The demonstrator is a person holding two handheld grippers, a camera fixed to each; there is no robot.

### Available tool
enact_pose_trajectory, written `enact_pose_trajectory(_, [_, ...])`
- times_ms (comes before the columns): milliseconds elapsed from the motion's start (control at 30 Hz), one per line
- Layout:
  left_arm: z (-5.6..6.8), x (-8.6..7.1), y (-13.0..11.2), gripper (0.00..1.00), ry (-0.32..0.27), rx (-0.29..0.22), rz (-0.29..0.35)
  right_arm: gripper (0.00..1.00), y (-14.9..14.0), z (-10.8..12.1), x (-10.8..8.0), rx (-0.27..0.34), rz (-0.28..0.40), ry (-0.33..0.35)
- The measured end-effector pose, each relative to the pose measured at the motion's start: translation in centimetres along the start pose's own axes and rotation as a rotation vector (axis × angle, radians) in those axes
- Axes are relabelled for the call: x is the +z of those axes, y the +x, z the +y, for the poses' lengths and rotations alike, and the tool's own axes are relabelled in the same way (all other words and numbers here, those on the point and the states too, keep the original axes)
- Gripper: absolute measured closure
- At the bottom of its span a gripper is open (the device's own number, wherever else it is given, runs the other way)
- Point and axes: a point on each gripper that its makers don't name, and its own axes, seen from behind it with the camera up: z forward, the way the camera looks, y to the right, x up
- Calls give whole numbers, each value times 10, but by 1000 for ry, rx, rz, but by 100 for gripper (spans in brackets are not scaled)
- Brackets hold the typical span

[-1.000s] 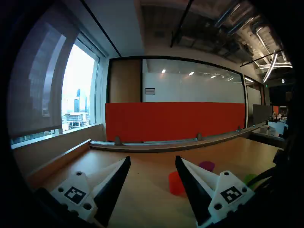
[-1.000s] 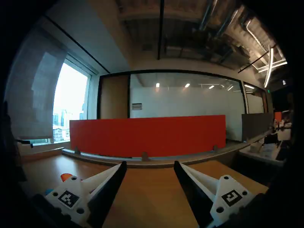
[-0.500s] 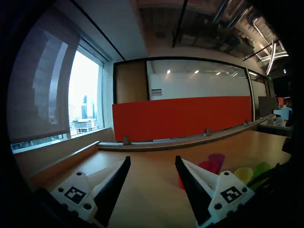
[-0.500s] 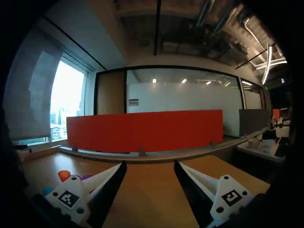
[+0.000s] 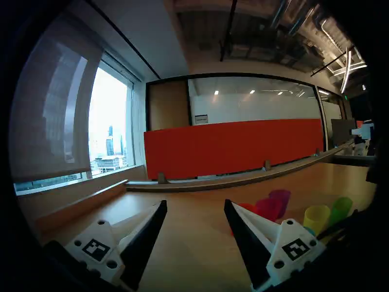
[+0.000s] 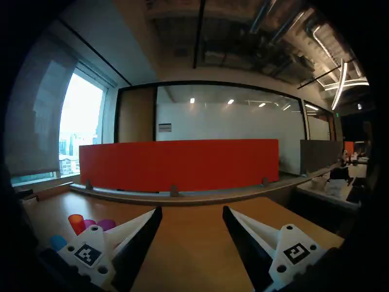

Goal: Pour water

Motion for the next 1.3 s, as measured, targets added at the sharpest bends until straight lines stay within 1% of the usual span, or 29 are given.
enact_pose_trajectory(300, [-4, 4, -16, 13, 5, -15, 4, 4, -2, 2, -1, 0, -14, -11])
enact_pose_trajectory(633, [-2, 8, -33, 13, 0, -53, -11, 4, 2, -1, -1, -14, -19, -14])
enact_pose_trajectory(867, [-2, 11, -39, 13, -7, -67, -21, 4, 5, 0, -1, -16, -19, -17])
enact_pose_trajectory(1067, [-5, 12, -41, 13, -5, -87, -32, 4, 5, 3, -1, -15, -17, -20])
enact_pose_trajectory(1300, [-3, 13, -42, 13, -14, -86, -38, 4, 6, 6, -3, -10, -15, -23])
